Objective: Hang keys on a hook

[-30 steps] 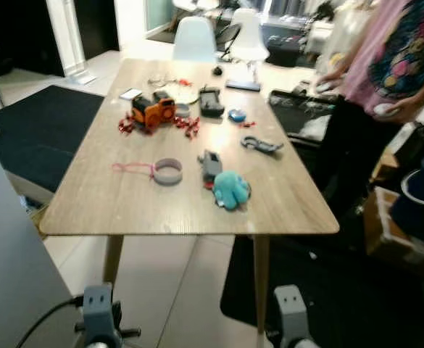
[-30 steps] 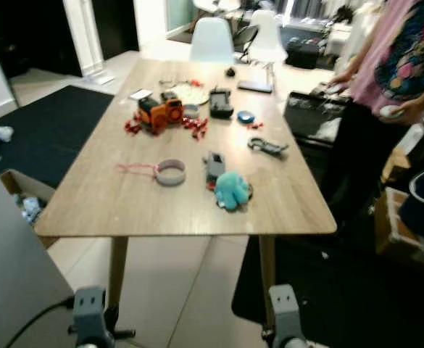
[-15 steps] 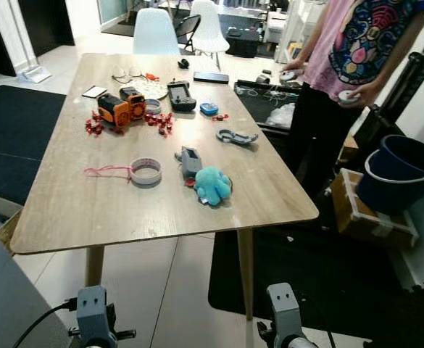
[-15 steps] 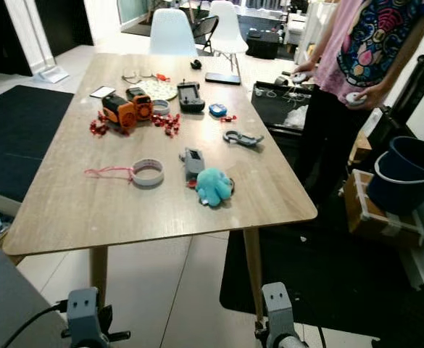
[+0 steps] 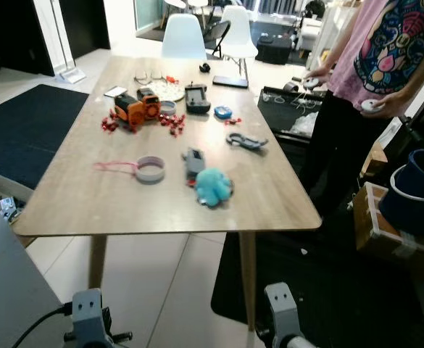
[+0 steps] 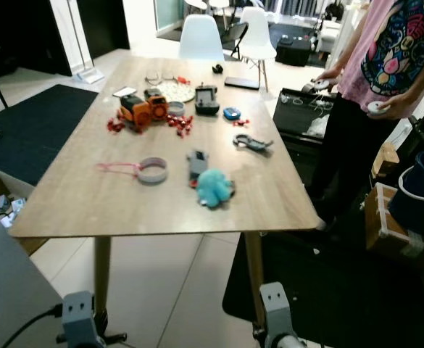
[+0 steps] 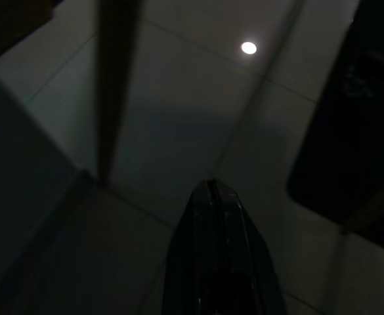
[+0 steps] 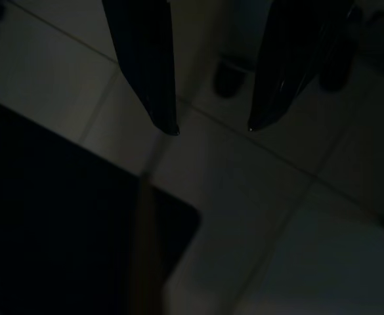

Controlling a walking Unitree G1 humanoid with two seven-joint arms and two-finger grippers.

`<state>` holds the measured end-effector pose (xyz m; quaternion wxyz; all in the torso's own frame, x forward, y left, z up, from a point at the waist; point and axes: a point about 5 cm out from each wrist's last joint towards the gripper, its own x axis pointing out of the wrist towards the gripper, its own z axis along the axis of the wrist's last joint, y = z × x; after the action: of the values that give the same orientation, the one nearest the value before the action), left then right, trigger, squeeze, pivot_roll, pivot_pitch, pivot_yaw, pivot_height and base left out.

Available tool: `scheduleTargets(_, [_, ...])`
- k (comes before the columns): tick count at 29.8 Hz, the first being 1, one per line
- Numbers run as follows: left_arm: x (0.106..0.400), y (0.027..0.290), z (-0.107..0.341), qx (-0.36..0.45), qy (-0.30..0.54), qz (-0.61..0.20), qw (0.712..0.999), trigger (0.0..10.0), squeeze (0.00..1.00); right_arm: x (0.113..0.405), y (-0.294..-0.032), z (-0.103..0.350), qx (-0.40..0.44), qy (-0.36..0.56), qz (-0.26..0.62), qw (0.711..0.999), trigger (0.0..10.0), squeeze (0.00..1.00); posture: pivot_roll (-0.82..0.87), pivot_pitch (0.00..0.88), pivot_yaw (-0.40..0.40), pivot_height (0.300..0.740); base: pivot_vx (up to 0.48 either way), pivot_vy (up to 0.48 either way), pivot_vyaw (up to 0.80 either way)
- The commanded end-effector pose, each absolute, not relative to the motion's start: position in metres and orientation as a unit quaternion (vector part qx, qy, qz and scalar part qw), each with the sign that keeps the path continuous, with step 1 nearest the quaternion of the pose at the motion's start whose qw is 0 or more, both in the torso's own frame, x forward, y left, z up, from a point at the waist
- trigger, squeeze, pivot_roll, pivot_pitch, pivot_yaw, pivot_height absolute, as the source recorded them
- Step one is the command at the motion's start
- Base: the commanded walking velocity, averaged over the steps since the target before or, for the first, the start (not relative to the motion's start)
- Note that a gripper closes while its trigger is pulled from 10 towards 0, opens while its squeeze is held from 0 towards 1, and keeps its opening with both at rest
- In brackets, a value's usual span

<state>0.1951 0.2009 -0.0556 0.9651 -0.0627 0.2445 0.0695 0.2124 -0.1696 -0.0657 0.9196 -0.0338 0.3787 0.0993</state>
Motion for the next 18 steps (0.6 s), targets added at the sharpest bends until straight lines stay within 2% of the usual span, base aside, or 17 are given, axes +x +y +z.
scheduleTargets(1, [0.1899,0.2018,-0.0596,-0.068,0.258,0.081,0.960,10.0,0.00,0.2093,-0.1670,-0.0678,-0.032,0.383,0.102,0.918,10.0,0.00,0.08,0.029,-0.055,0.740,0.000,0.000,0.00])
scheduleTargets(18, [0.1937,0.2017,-0.0583,-0.047,0.261,0.083,0.961,10.0,0.00,0.2089,-0.1671,-0.0680,-0.035,0.383,0.104,0.917,10.0,0.00,0.08,0.020,-0.056,0.740,0.000,0.000,0.00])
